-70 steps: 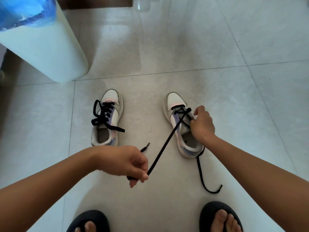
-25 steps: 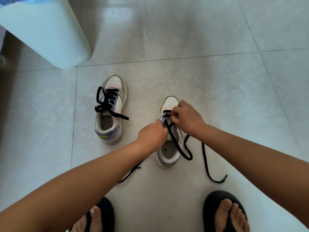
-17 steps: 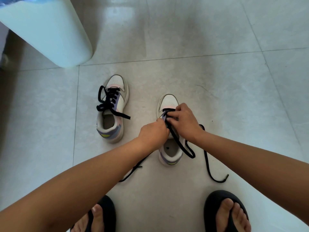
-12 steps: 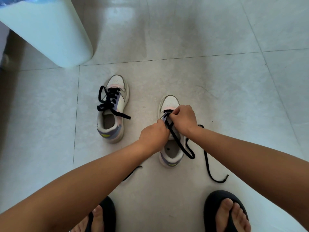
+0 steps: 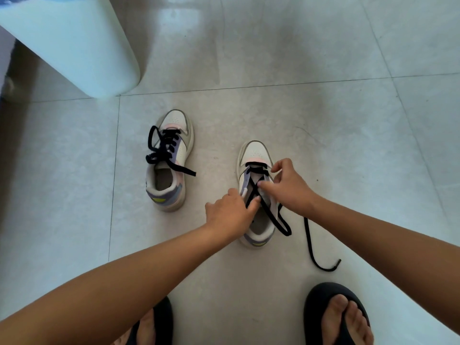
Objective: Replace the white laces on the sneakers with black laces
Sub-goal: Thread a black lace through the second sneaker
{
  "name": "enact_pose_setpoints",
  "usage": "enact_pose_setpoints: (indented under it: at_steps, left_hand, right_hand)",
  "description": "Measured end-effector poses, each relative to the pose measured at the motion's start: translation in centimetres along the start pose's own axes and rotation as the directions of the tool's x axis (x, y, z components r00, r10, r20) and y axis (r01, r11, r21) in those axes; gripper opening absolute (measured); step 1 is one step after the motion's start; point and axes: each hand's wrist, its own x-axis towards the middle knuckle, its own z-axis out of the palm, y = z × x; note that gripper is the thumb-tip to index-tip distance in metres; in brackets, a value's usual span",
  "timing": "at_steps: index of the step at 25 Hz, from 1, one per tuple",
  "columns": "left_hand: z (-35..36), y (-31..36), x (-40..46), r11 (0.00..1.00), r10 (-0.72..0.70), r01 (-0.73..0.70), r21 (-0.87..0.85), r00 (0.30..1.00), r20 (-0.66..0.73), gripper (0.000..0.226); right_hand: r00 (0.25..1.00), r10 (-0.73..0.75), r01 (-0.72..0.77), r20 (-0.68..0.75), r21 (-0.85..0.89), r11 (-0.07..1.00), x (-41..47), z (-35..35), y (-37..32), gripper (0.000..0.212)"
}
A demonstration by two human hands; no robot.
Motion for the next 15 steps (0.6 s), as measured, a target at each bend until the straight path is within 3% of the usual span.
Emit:
enact_pose_setpoints:
  at_steps: [3,5,8,11,15]
  left_hand:
    - [-0.2,-1.0,-0.1,0.999,0.014,-0.020,0.033,0.987,0.162,0.055]
    - [-0.9,-1.7,-0.4,0.990,0.139,-0.142,0.009,0.981,0.133,0.049]
    - [-3.0,-2.5,-0.6,0.941,0.271,-0.266,-0.210,0.963,-0.004,0.045]
    - [-5.3,-3.4,0.2,0.880,0.231,-0.231,-0.415,0.972,-0.050,0.044]
    - [-6.5,-4.6,1.5,0.685,0.188,-0.080,-0.724,0.980,0.070,0.028]
  right_hand:
    - [0.996,-0.084,0.084,0.008,-0.219,0.972,-1.1,0.7,0.3,0.024]
    - [0.994,-0.092,0.078,-0.056,-0.206,0.975,-0.9,0.6,0.3,0.015]
    - [0.993,-0.091,0.066,-0.079,-0.267,0.961,-0.7,0.2,0.5,0.011]
    - [0.992,-0.092,0.059,-0.081,-0.334,0.941,-0.6,0.1,0.7,0.009]
    - [0.996,-0.085,0.069,-0.023,-0.390,0.918,0.0,-0.6,0.5,0.011]
